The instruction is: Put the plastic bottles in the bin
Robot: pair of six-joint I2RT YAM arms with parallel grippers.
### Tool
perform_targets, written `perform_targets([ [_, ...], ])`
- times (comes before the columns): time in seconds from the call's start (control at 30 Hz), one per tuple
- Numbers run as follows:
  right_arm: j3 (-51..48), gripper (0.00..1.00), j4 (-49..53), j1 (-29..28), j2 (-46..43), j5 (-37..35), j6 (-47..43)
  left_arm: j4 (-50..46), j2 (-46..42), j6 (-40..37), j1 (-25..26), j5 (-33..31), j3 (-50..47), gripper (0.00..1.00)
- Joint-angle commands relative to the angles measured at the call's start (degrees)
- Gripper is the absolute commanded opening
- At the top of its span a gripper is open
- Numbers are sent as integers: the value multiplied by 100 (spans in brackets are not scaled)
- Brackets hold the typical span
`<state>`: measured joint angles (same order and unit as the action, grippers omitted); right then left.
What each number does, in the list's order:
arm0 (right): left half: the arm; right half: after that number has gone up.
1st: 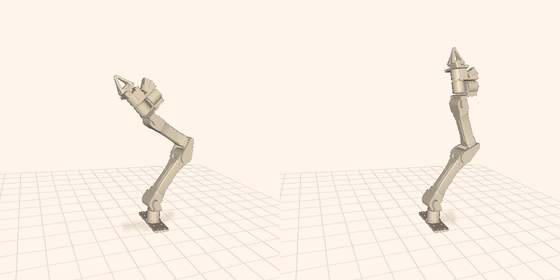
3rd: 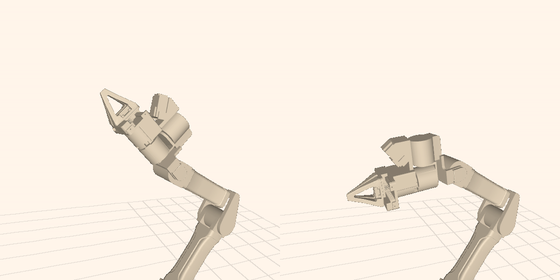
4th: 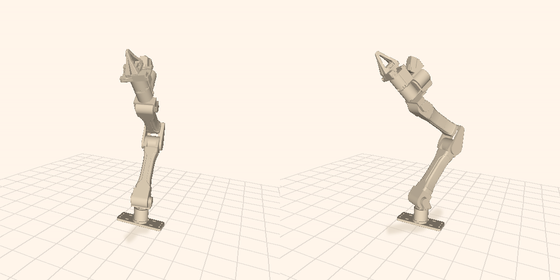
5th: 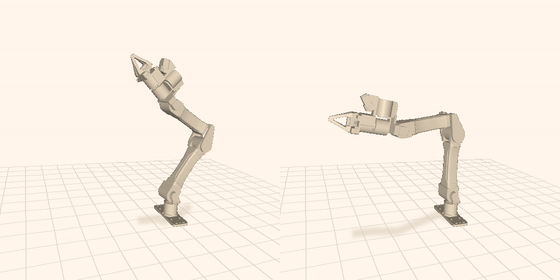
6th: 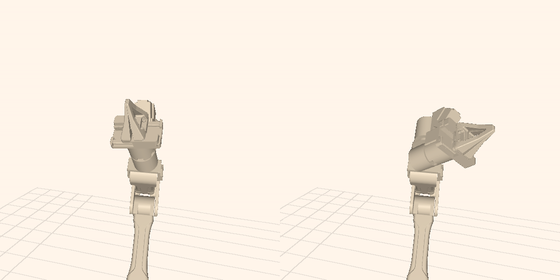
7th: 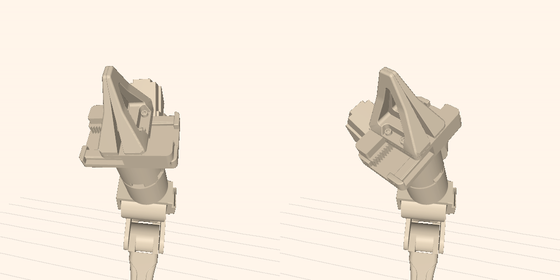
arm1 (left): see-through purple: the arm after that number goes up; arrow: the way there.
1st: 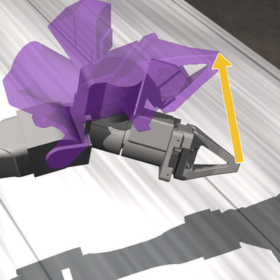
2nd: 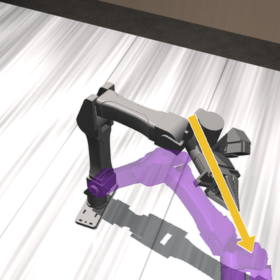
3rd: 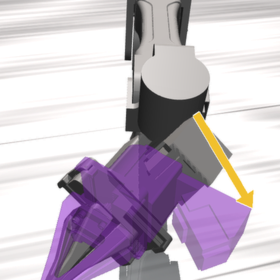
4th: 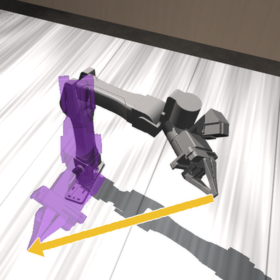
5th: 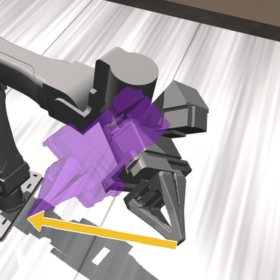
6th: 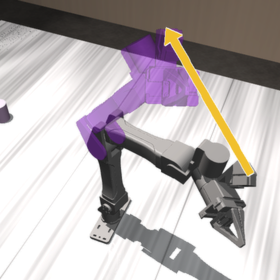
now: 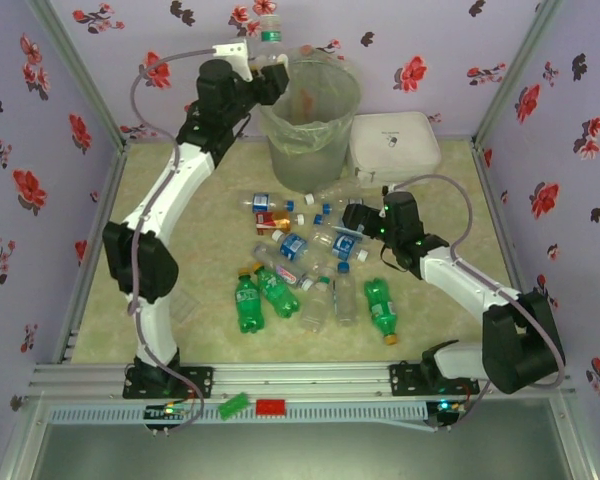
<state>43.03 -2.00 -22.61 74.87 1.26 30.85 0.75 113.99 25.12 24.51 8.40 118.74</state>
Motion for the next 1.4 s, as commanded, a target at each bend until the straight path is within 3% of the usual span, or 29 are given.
perform_targets([
  [0.0,-103,100,-140,-21,-188,224,-77,-339,615,68,84,346,873,33],
  [0.27,-388,100,-39,-16,-578,252,-165,-1422,2194,-153,297,425,3161,33],
  [0.57,-441,100,227,-20,-913,139,-317,-1109,2482,19,335,416,3041,41],
  [0.7,-485,100,234,-18,-1008,69,-322,-1104,2489,19,343,416,3024,52],
  [0.9,-495,100,253,-16,-1033,50,-299,-1090,2435,63,348,416,3024,99],
  [1.37,-418,100,209,-18,-820,6,-239,-473,1238,-99,396,425,1775,100],
])
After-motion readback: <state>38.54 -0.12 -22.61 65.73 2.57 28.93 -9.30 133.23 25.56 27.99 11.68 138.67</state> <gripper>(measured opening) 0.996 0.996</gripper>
